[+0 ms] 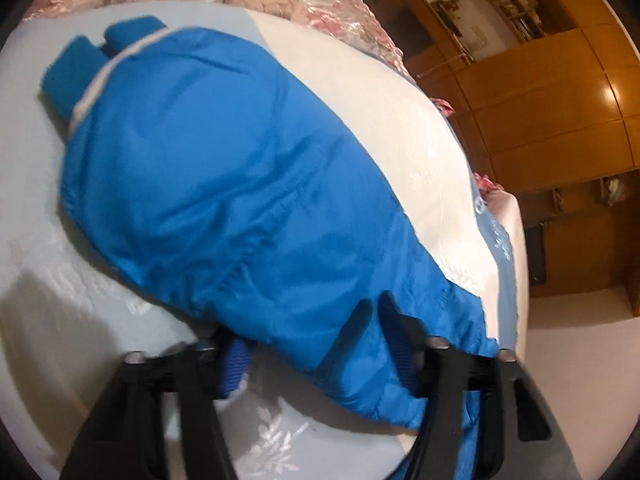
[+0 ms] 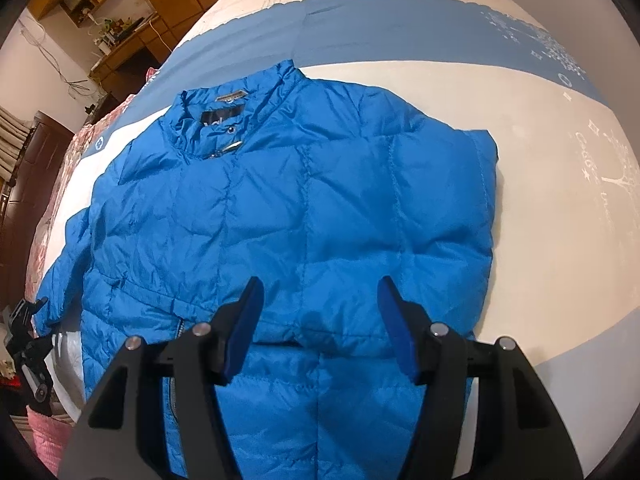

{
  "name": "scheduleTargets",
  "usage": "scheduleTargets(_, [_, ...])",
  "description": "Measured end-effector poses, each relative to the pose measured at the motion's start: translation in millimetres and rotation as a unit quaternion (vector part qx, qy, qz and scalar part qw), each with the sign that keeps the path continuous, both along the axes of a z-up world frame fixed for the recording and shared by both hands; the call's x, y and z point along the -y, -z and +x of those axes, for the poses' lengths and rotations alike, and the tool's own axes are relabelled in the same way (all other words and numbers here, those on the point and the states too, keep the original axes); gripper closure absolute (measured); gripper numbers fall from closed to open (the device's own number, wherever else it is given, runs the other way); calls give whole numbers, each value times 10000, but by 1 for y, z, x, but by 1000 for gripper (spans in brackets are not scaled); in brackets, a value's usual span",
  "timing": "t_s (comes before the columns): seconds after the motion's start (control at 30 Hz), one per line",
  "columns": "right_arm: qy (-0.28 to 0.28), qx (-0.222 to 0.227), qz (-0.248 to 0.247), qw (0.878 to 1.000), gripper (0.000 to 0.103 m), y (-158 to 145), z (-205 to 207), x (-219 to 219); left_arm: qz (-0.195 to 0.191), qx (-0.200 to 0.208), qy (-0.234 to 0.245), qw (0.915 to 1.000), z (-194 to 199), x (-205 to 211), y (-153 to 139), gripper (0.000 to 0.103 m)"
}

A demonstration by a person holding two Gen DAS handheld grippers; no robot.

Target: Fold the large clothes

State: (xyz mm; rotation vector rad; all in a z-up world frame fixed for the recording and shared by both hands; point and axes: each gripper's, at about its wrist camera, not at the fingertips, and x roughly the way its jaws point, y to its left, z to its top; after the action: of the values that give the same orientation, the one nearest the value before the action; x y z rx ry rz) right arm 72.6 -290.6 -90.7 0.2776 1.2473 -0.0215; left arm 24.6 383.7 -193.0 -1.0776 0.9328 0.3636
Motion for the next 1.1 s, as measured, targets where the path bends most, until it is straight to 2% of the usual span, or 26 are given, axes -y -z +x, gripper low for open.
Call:
scheduleTargets(0.03, [7,0,-11,10000,44,0,-1,1,71,-26,-17,10000,-1,-1,-1,73])
scheduleTargets(0.1, [30,-5,-35,10000,44,0,-4,2,-48,162,-119,9998,-4,-4,1,89])
scheduleTargets(0.17, [61,-3,-48,10000,44,0,-7,4,-32,306,-161,9994,-3,-3,-4,94])
scheduleTargets(0.23, [124,1,-54,9999,44,-1,-11,9,208,437,-103,9988,0,5,-16,96])
scheduleTargets(0.37, [223,11,-51,9997,44,-3,-18,16,922,994,261,9904,6,32,-63,98])
scheduleTargets(0.43, [273,33,-47,9996,44,-4,-22,20,1332,1316,561,9807,9,53,-92,98])
scheduleTargets(0.53, [326,58,-37,9994,44,-6,-27,25,1957,1745,1197,9576,20,99,-134,98])
scheduleTargets(0.63, [382,115,2,9992,44,-9,-31,31,2372,2169,1939,9269,35,158,-170,98])
scheduleTargets(0.67, [403,138,18,9991,44,-10,-32,33,2496,2312,2272,9125,42,185,-181,98])
scheduleTargets(0.73, [435,176,40,9989,44,-11,-35,36,2549,2467,2695,8953,53,223,-194,98])
scheduleTargets(0.87, [508,239,93,9984,44,-13,-41,43,2428,2607,3393,8706,75,292,-197,98])
scheduleTargets(0.93, [535,270,123,9981,44,-13,-45,46,2287,2613,3706,8615,84,323,-194,98])
scheduleTargets(1.07, [590,279,156,9977,44,-13,-50,53,2199,2420,4298,8416,102,387,-168,98])
scheduleTargets(1.1, [602,279,172,9976,44,-12,-51,54,2194,2333,4388,8396,104,395,-159,98])
